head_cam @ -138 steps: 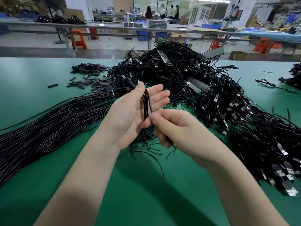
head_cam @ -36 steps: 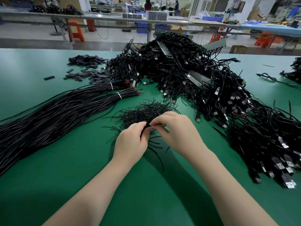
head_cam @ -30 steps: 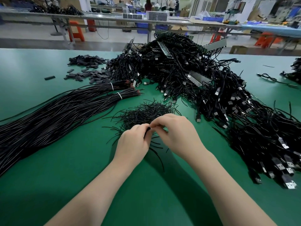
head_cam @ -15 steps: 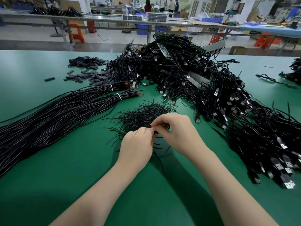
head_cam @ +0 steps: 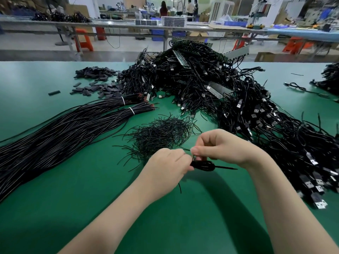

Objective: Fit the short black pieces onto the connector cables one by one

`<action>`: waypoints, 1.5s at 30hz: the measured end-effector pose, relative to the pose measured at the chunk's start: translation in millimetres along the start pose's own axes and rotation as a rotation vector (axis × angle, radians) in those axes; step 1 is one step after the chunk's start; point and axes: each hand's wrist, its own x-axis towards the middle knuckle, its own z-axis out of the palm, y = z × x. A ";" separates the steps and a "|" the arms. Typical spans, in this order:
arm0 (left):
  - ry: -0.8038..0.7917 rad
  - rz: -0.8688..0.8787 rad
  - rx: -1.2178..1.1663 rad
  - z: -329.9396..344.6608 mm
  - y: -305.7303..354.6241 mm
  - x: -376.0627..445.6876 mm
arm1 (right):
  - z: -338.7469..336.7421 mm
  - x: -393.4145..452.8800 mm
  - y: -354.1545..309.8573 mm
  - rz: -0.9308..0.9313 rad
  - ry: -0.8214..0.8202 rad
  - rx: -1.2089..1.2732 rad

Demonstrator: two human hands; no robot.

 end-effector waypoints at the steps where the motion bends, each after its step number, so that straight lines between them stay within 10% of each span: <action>1: 0.012 -0.013 -0.031 1.0 3.5 -0.5 | -0.1 -1.7 4.3 0.014 -0.025 0.111; 6: 0.167 -0.546 -0.633 7.7 13.7 -5.7 | 36.5 20.1 17.2 0.068 0.135 0.534; 11: 0.408 -0.854 -0.723 11.0 4.6 -5.5 | 80.1 39.5 9.7 -0.085 0.457 0.353; 35: 0.246 -0.876 -1.202 12.3 -8.7 -2.5 | 67.2 29.3 10.7 -0.230 0.311 0.424; 45: 0.308 -1.002 -1.165 16.1 -7.1 -1.0 | 77.3 36.8 9.3 -0.118 0.617 0.147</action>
